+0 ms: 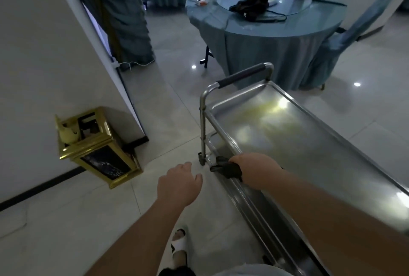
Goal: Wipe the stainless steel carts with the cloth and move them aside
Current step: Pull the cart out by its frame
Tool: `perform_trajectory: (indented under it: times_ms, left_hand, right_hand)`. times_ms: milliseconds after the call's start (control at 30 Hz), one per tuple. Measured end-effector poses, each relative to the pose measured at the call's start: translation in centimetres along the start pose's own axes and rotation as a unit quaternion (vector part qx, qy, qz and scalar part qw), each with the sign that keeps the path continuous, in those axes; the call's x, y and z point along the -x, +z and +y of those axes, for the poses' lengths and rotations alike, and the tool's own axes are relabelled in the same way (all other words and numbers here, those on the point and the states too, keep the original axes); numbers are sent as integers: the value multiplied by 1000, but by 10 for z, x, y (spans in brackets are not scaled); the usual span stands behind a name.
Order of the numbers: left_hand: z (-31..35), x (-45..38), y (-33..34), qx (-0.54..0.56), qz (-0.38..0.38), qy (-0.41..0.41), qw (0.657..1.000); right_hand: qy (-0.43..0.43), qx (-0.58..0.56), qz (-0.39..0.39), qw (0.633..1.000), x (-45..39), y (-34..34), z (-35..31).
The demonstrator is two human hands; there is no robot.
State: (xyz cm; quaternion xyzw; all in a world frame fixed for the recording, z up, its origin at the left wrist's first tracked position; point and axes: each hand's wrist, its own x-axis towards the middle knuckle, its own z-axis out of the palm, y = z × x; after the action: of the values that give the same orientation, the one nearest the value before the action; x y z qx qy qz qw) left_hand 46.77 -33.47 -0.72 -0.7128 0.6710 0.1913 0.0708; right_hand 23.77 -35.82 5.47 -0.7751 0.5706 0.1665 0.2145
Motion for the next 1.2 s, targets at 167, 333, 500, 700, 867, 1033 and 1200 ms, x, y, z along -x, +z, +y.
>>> perform_trajectory:
  times_ms: [167, 333, 500, 700, 867, 1033, 1200]
  left_hand:
    - [-36, -90, -50, -37, -3, 72, 997]
    - [-37, -169, -94, -72, -13, 133, 988]
    - [6, -225, -119, -84, -5, 216, 973]
    - [55, -270, -133, -100, -6, 268, 958]
    - [82, -311, -141, -108, -9, 299, 948]
    - [119, -346, -133, -108, -5, 365, 925]
    - [158, -393, -132, -103, -24, 446, 889]
  right_hand:
    - [85, -10, 2, 996, -61, -44, -26]
    - [127, -69, 32, 989, -98, -71, -37]
    - [168, -152, -27, 974, -130, -106, -17]
    - [223, -221, 1, 949, -168, -123, 30]
    - [250, -257, -3, 933, -192, -135, 65]
    - [299, -270, 28, 915, -211, -128, 94]
    - [370, -282, 73, 882, -234, -113, 110]
